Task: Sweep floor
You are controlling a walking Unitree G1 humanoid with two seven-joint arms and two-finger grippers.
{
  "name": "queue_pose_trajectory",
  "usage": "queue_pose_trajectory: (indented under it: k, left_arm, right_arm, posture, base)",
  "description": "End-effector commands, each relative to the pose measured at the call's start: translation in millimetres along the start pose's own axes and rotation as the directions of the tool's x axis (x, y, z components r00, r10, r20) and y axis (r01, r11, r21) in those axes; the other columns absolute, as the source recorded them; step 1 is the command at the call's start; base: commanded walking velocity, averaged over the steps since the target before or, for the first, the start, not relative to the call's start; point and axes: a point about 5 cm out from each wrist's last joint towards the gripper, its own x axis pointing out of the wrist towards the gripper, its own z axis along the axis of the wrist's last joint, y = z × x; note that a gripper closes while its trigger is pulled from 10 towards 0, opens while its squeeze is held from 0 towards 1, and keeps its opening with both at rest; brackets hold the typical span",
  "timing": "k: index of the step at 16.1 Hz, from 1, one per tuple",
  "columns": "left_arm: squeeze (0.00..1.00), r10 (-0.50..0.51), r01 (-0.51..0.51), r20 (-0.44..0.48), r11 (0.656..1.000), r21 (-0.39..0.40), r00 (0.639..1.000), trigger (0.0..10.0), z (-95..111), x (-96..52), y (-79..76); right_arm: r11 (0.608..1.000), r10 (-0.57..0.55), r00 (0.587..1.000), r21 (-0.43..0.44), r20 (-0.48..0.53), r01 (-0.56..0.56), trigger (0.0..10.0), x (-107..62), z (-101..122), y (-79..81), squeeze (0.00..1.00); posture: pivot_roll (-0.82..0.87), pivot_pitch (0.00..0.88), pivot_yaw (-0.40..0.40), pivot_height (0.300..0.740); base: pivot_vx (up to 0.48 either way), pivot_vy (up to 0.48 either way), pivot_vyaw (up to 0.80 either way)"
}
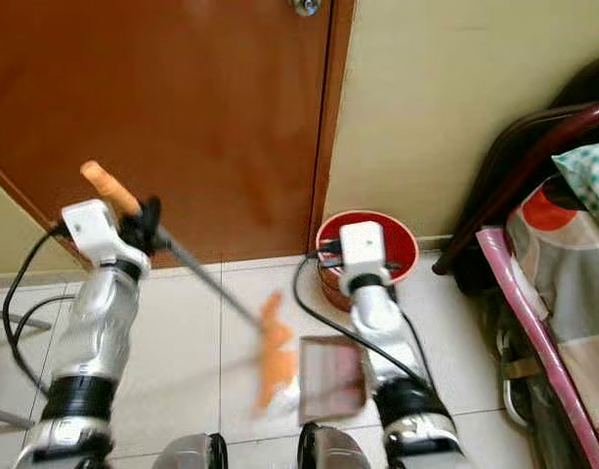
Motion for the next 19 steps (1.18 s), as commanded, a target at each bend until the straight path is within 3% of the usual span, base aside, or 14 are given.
queue_pose_trajectory:
  k: [1, 4, 6, 8, 10, 12, 14, 15, 17, 19]
  left_arm:
    - [0.0, 0.065, -0.062, 0.051, 0.997, -0.053, 0.997, 10.0, 10.2, 5.5, 4.0]
    - [0.0, 0.207, -0.2, 0.087, 0.977, -0.078, 0.975, 10.0, 24.4, 11.7, 30.3]
    - [0.0, 0.263, -0.253, 0.089, 0.961, -0.114, 0.961, 10.0, 32.1, 13.8, 43.9]
    - [0.0, 0.285, -0.276, 0.097, 0.956, -0.095, 0.954, 10.0, 36.7, 14.1, 51.7]
    - [0.0, 0.229, -0.235, 0.09, 0.969, 0.074, 0.969, 10.0, 32.4, 6.0, 63.6]
    - [0.0, 0.177, -0.178, 0.025, 0.974, 0.142, 0.984, 10.0, 18.0, -4.9, 69.2]
    - [0.0, 0.078, -0.058, -0.082, 0.974, 0.22, 0.994, 10.0, -4.0, -17.0, 63.6]
    - [0.0, 0.006, 0.019, -0.117, 0.977, 0.212, 0.993, 10.0, -10.8, -21.0, 52.2]
    - [0.0, -0.073, 0.1, -0.152, 0.979, 0.179, 0.986, 10.0, -17.9, -23.9, 34.3]
    - [0.0, -0.073, 0.083, -0.112, 0.993, 0.08, 0.991, 10.0, -15.4, -18.3, 9.5]
  right_arm:
    - [1.0, 0.016, 0.998, 0.014, -0.053, -0.015, 10.0, -1.0, -8.5, 3.4, 0.0]
    - [0.999, 0.018, 0.998, 0.03, -0.066, -0.016, 10.0, -2.1, -10.7, 3.7, 0.0]
    - [0.999, 0.012, 0.998, 0.038, -0.067, -0.01, 10.0, -2.0, -11.1, 3.2, 0.0]
    - [0.999, 0.006, 0.998, 0.038, -0.061, -0.003, 10.0, -1.8, -10.0, 2.6, 0.0]
    - [0.999, -0.025, 0.999, 0.041, -0.03, 0.026, 10.0, -1.5, -5.6, -2.1, 0.0]
    - [0.999, -0.036, 0.999, 0.033, -0.033, 0.037, 10.0, -1.8, -6.2, -6.9, 0.0]
    - [0.998, -0.059, 0.998, 0.028, -0.032, 0.06, 10.0, -1.8, -6.7, -11.3, 0.0]
    - [0.997, -0.069, 0.997, 0.023, -0.022, 0.069, 10.0, -0.1, -5.4, -10.1, 0.0]
    - [0.997, -0.075, 0.997, 0.034, -0.017, 0.076, 10.0, 3.0, -4.2, -5.7, 0.0]
    - [0.996, -0.067, 0.997, 0.047, -0.047, 0.069, 10.0, 8.2, -5.4, 5.9, 0.0]
  posture:
    - [0.02, 0.114, -0.032, 0.74]
    - [0.02, 0.106, -0.025, 0.74]
    - [0.02, 0.106, -0.024, 0.74]
    - [0.02, 0.106, -0.024, 0.74]
    - [0.02, 0.101, -0.021, 0.74]
    - [0.03, 0.101, -0.021, 0.74]
    - [0.03, 0.099, -0.023, 0.74]
    - [0.03, 0.096, -0.024, 0.74]
    - [0.04, 0.095, -0.027, 0.74]
    - [0.04, 0.093, -0.03, 0.74]
  base:
    - [0.0, 0.0, 0.0]
    - [0.0, 0.0, 0.0]
    - [0.0, 0.0, 0.0]
    - [0.0, 0.0, 0.0]
    - [0.0, 0.0, 0.0]
    - [0.0, 0.0, 0.0]
    - [0.0, 0.0, 0.0]
    - [0.0, 0.0, 0.0]
    - [0.0, 0.0, 0.0]
    - [0.0, 0.0, 0.0]
